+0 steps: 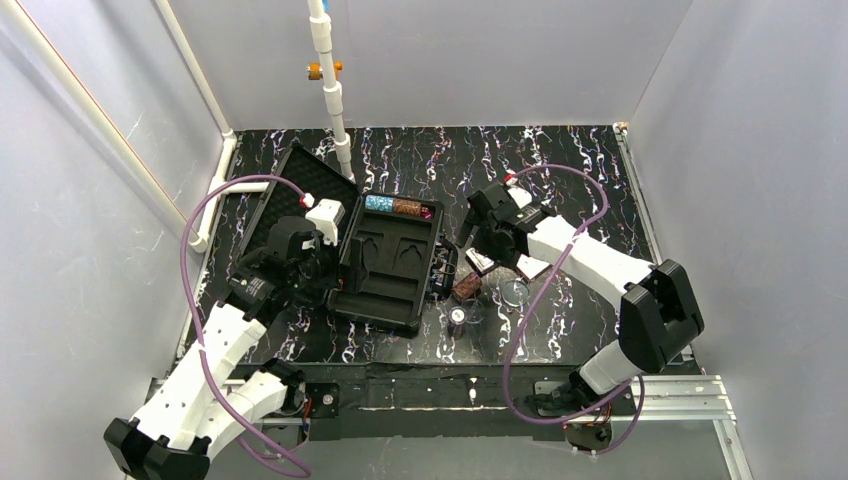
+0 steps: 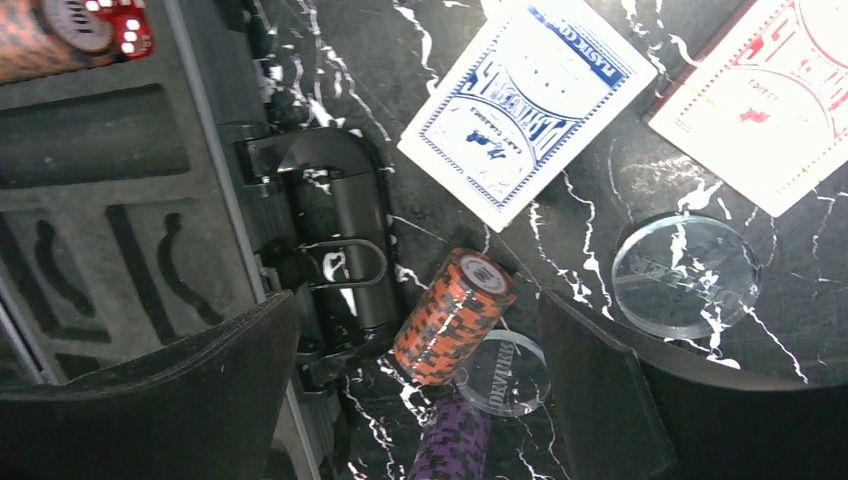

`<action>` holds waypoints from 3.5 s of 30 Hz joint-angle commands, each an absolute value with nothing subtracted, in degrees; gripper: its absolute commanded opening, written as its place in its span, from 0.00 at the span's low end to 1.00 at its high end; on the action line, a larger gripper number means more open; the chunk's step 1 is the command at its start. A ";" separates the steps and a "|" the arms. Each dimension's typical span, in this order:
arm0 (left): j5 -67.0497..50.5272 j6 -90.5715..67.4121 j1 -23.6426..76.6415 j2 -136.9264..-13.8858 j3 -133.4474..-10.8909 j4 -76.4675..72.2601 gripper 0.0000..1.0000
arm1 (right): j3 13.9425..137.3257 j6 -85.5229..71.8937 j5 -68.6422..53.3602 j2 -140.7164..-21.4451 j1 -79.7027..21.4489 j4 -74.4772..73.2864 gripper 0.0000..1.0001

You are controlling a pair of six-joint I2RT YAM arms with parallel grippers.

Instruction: Pack up texas hold em set

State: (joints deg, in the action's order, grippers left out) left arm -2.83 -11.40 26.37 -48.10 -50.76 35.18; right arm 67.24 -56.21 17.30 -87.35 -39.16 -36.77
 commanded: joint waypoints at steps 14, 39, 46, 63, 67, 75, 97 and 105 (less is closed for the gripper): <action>-0.92 -11.29 26.46 -47.02 -52.82 36.82 0.99 | 62.74 -67.09 20.08 -91.30 -43.46 -37.94 0.91; -0.79 -11.04 26.46 -48.34 -52.83 36.83 0.99 | 58.72 -67.98 16.80 -95.80 -44.47 -32.26 0.85; -0.79 -10.99 26.48 -48.37 -52.90 36.83 0.99 | 58.55 -67.49 16.92 -97.14 -44.56 -31.21 0.79; -0.79 -10.99 26.46 -47.92 -52.82 36.83 0.99 | 59.30 -64.70 16.88 -98.55 -44.55 -28.89 0.51; -0.79 -11.01 26.46 -47.91 -52.78 36.91 0.99 | 60.02 -63.66 18.15 -98.18 -44.55 -29.29 0.47; -0.79 -11.07 26.48 -47.90 -52.76 36.91 0.99 | 65.27 -55.44 25.71 -98.19 -44.56 -32.35 0.42; -0.96 -11.07 26.46 -48.93 -52.75 36.87 0.99 | 70.64 -25.91 19.57 -104.26 -44.47 -30.88 0.47; -1.01 -11.07 26.47 -48.70 -52.82 36.91 0.99 | 70.95 -26.69 17.76 -103.52 -44.46 -31.53 0.85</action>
